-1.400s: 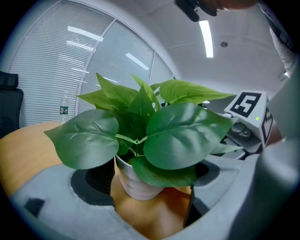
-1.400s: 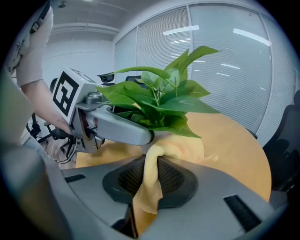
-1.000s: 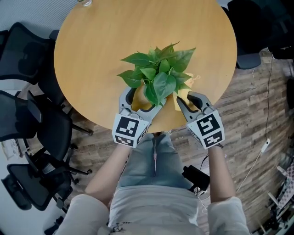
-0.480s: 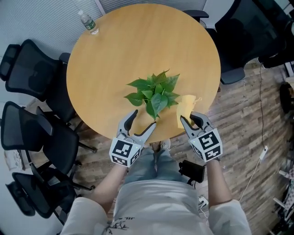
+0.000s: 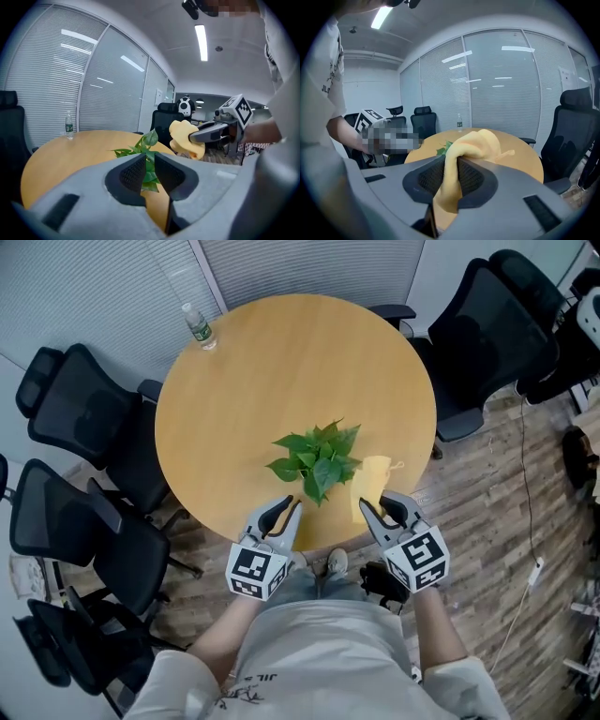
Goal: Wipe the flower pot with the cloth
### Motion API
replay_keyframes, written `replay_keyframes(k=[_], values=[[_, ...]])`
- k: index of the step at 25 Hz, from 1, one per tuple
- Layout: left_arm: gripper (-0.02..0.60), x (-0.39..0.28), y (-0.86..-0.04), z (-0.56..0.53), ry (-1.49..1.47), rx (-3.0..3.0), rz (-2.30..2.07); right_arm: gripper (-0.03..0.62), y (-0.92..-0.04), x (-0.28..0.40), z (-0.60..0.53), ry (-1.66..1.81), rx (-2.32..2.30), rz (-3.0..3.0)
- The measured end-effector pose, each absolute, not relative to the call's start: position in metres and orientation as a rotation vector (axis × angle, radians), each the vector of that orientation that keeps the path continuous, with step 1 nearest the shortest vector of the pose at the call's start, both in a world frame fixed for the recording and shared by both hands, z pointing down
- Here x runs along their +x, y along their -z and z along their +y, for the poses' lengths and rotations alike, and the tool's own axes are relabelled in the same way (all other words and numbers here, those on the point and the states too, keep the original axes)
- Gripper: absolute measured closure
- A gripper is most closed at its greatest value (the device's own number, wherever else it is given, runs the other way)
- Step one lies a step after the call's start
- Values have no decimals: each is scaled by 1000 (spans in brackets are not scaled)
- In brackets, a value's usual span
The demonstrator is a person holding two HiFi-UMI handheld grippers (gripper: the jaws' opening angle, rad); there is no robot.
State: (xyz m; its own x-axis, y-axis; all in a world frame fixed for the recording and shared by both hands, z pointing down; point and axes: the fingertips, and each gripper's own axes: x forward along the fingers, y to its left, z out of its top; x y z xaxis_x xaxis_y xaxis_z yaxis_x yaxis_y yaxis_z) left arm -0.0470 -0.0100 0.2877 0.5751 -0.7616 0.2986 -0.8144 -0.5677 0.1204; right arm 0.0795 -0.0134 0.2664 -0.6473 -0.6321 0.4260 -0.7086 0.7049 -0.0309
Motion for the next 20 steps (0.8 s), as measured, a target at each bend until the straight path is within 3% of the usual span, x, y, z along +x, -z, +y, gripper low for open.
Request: replay_keyframes(k=[6,20], values=[[569,-48,-257,-2,-333,2586,-1301,534,-236,60,1,-263,1029,-2604],[571,-48,-231,10,-289,2634,-1245,534,-218,29,22,-306,965,-2671]])
